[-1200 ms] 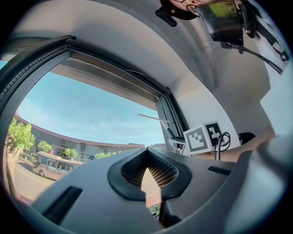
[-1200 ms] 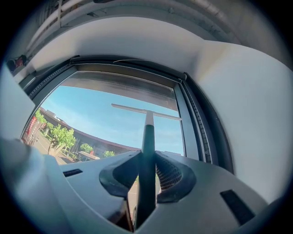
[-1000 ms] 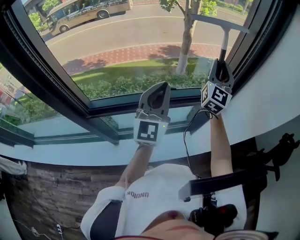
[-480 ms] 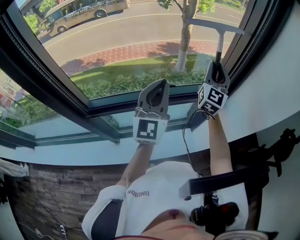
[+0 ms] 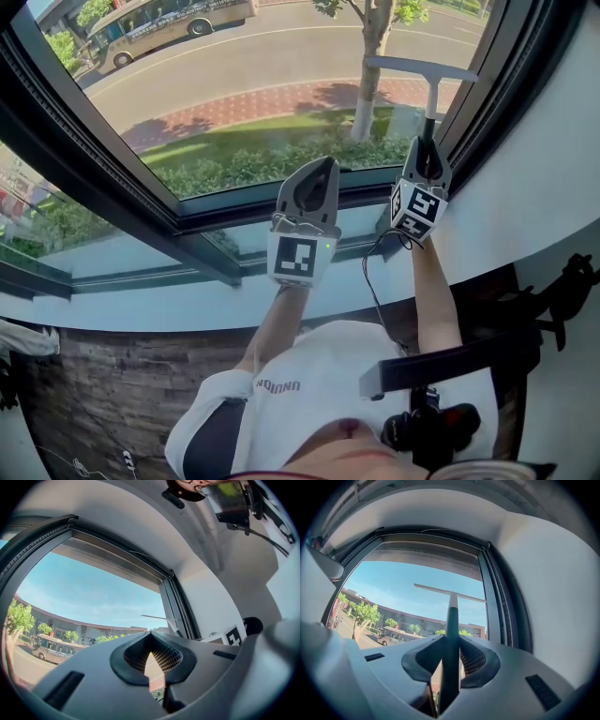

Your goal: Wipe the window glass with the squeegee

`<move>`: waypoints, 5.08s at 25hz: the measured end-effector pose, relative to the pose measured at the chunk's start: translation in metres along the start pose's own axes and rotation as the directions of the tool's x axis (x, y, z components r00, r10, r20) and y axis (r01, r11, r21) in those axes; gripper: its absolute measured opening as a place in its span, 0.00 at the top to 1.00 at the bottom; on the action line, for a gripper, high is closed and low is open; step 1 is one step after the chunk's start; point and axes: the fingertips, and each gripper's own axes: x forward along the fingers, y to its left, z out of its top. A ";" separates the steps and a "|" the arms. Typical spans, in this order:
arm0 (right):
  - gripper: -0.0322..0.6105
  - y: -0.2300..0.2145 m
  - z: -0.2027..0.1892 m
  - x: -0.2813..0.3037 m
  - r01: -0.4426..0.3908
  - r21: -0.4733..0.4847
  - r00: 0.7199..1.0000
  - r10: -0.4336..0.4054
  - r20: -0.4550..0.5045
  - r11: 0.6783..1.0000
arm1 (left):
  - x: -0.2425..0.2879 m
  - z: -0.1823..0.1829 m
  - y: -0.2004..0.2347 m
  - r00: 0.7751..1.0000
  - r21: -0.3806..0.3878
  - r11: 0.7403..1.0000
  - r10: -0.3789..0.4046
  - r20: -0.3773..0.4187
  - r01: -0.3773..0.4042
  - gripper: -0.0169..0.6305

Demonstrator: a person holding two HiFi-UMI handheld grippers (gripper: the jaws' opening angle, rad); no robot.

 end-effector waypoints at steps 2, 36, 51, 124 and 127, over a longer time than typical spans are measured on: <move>0.81 0.001 -0.004 -0.002 0.000 -0.002 1.000 0.000 -0.005 1.000 | 0.000 0.001 0.001 1.000 0.000 1.000 0.004 0.003 -0.004 0.98; 0.81 0.009 -0.083 -0.042 -0.024 -0.031 0.989 0.019 -0.144 0.999 | -0.005 -0.006 0.003 0.999 -0.002 0.999 0.033 -0.013 -0.033 0.98; 0.81 0.008 -0.116 -0.063 -0.029 -0.063 0.978 0.015 -0.208 0.998 | -0.004 -0.011 0.007 0.999 -0.001 0.999 0.042 -0.023 -0.042 0.98; 0.81 -0.004 -0.078 -0.105 -0.047 0.003 0.986 0.047 -0.157 0.999 | -0.007 -0.034 0.016 0.994 -0.008 0.997 0.080 -0.069 -0.081 0.98; 0.81 0.002 -0.021 -0.100 -0.055 0.048 0.998 0.056 -0.022 0.997 | -0.013 -0.041 0.015 0.993 -0.011 0.997 0.078 -0.091 -0.079 0.98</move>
